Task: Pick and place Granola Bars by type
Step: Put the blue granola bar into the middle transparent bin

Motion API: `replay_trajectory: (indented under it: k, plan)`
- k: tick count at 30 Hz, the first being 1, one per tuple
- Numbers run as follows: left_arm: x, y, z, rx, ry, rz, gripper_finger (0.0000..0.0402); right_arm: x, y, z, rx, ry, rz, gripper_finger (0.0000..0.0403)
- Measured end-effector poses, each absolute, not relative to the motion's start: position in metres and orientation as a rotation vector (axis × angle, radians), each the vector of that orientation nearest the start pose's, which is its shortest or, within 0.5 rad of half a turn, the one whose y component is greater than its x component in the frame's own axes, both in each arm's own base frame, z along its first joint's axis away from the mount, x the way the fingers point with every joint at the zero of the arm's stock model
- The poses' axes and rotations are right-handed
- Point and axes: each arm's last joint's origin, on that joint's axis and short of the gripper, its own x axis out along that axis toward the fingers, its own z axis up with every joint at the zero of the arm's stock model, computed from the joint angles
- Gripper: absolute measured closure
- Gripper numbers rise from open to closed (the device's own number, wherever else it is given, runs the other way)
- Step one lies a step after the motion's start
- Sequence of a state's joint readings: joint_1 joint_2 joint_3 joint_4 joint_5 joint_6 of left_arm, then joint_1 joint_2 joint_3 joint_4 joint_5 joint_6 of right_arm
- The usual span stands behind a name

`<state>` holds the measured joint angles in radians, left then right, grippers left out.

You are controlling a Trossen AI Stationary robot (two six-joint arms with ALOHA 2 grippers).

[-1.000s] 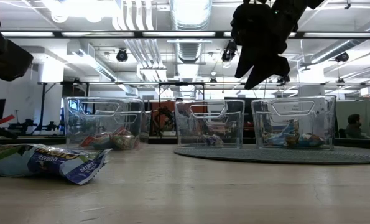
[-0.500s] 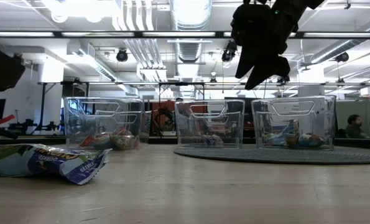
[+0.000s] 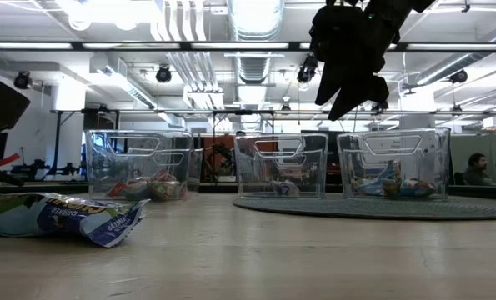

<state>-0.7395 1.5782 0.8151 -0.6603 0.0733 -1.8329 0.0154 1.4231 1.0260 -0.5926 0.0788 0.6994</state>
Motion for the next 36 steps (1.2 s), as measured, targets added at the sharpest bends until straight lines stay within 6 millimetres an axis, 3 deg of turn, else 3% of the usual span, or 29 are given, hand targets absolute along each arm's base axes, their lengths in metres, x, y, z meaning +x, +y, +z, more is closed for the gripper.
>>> replay_trajectory:
  k: [10, 19, 26, 36]
  plan:
    - [0.190, -0.173, 0.157, -0.998, 1.370, 0.681, 0.0330, 0.287, 0.002, 0.262, 0.611, 0.771, -0.350, 0.0179]
    - [0.189, -0.146, 0.203, -1.090, 1.060, 0.636, 0.0351, 0.275, -0.001, 0.291, 0.566, 0.585, -0.377, 0.0179]
    - [0.204, -0.092, 0.243, -1.075, 0.756, 0.599, 0.0351, 0.261, -0.002, 0.313, 0.561, 0.477, -0.363, 0.0179]
    - [0.269, 0.021, 0.298, -0.925, 0.518, 0.425, 0.0351, 0.257, 0.006, 0.327, 0.582, 0.386, -0.306, 0.0179]
